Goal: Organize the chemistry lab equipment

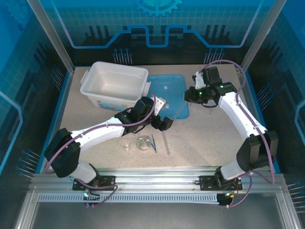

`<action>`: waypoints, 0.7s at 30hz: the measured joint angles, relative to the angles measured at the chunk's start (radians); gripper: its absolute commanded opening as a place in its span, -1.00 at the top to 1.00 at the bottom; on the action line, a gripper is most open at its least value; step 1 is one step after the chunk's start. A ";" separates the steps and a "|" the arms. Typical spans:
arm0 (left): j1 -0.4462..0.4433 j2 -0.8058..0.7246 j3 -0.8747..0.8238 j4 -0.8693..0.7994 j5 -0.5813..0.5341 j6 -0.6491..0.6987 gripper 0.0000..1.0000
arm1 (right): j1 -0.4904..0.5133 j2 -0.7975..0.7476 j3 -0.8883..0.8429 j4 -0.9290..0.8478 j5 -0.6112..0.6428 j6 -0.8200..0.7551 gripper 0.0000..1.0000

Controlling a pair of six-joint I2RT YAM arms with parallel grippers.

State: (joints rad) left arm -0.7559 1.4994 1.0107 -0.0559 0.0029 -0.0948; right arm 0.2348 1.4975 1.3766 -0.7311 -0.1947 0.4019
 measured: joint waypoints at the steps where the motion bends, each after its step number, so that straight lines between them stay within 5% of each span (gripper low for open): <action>1: 0.000 0.000 0.000 0.000 -0.004 -0.005 -0.99 | 0.000 -0.007 0.000 0.002 0.048 0.000 0.74; 9: 0.000 0.000 0.000 0.000 -0.026 -0.027 -0.99 | 0.000 -0.024 0.000 0.060 0.330 -0.003 0.72; 21: 0.000 0.000 -0.021 -0.006 -0.060 -0.039 -0.99 | -0.006 0.065 0.025 0.133 0.507 -0.012 0.72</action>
State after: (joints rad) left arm -0.7559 1.4994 0.9897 -0.0620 -0.0574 -0.1333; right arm 0.2291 1.5623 1.4017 -0.5980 0.3119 0.3901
